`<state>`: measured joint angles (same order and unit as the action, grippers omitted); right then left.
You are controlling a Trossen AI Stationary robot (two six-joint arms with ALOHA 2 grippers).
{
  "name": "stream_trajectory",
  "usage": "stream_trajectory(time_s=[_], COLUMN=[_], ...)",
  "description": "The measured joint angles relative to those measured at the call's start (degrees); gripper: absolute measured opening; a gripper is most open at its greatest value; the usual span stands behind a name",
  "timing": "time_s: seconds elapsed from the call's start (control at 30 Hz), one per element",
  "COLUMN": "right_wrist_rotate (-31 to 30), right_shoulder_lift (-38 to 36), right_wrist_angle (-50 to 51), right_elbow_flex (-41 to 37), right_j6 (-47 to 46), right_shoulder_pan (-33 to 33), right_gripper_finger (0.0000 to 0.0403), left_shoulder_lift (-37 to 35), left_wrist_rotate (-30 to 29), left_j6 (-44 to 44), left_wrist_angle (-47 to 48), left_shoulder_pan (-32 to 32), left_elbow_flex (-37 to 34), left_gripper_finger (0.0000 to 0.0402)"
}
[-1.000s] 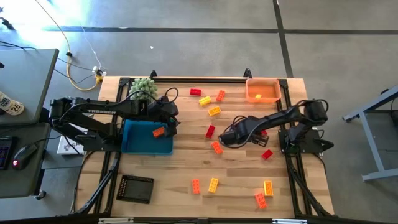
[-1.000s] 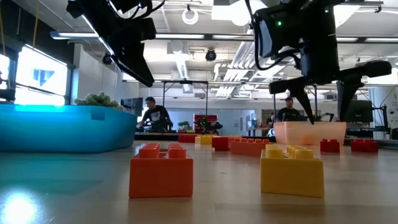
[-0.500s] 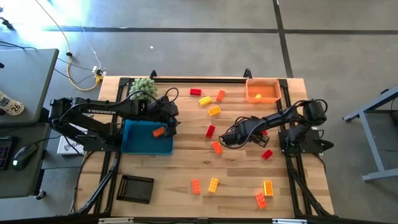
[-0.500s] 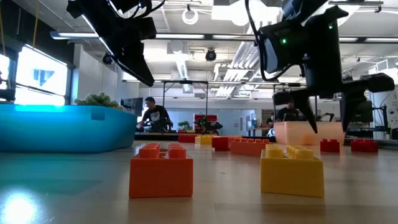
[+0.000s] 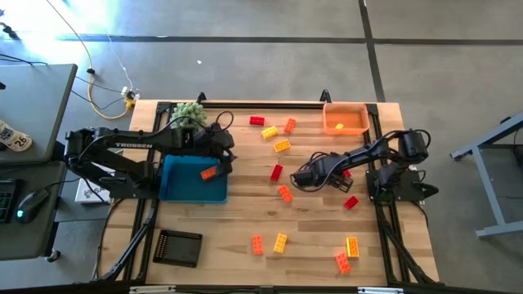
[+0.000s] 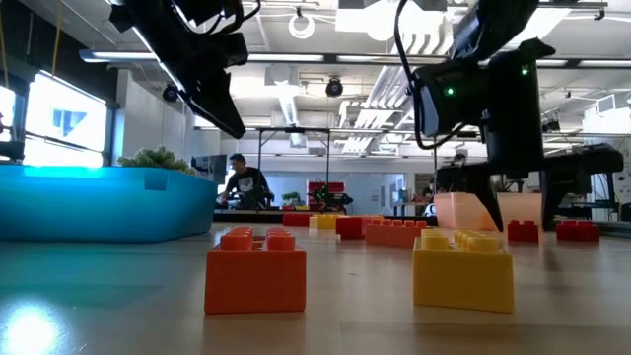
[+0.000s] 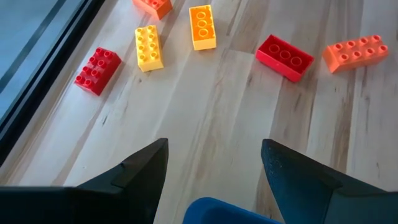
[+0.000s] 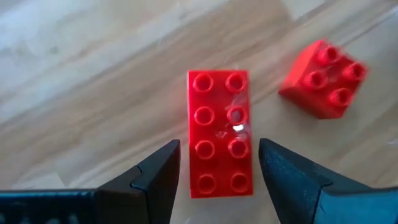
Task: Sort & place blocks by color
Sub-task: Put the red game piece into the black bin
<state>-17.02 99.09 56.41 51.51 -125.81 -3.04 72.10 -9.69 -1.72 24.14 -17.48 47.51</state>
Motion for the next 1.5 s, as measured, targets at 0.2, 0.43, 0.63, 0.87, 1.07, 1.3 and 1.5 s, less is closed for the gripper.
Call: stream_trajectory(time_s=[0.2,0.43,0.63,0.87,1.07,1.3,1.5], right_wrist_rotate=[0.02,1.08,3.13,4.21,4.64,7.02,10.59], right_shoulder_lift=[-0.35,-0.27,-1.0,-6.65,-12.92,-18.69,-20.31], right_wrist_angle=[-5.03,-5.29,-6.36,-9.74,-15.69,-27.64,-40.34], right_elbow_flex=[-2.49,-1.86,0.99,2.75,2.75,2.75,2.75], right_j6=[0.85,6.55,18.49,35.62,50.7,69.1,80.09], right_shoulder_pan=[0.03,0.11,0.05,0.07,0.05,0.05,0.05], right_gripper_finger=[0.0187,0.0115,0.0115,0.0115,0.0115,0.0115,0.0115], left_shoulder_lift=[0.0,0.0,0.0,0.0,0.0,0.0,0.0], left_wrist_rotate=[0.02,0.02,1.26,8.04,14.13,23.35,25.16], left_j6=[-0.02,-0.04,-2.85,-8.09,-11.87,-13.33,-19.14], left_wrist_angle=[0.0,0.0,0.55,-0.95,-3.79,-8.65,-15.81], left_shoulder_pan=[-0.41,-0.41,-0.41,-0.41,-0.41,1.33,4.64], left_elbow_flex=[0.0,0.0,0.0,-0.02,-0.02,-0.02,-0.02], left_gripper_finger=[0.0246,0.0246,0.0246,0.0246,0.0246,0.0246,0.0246])
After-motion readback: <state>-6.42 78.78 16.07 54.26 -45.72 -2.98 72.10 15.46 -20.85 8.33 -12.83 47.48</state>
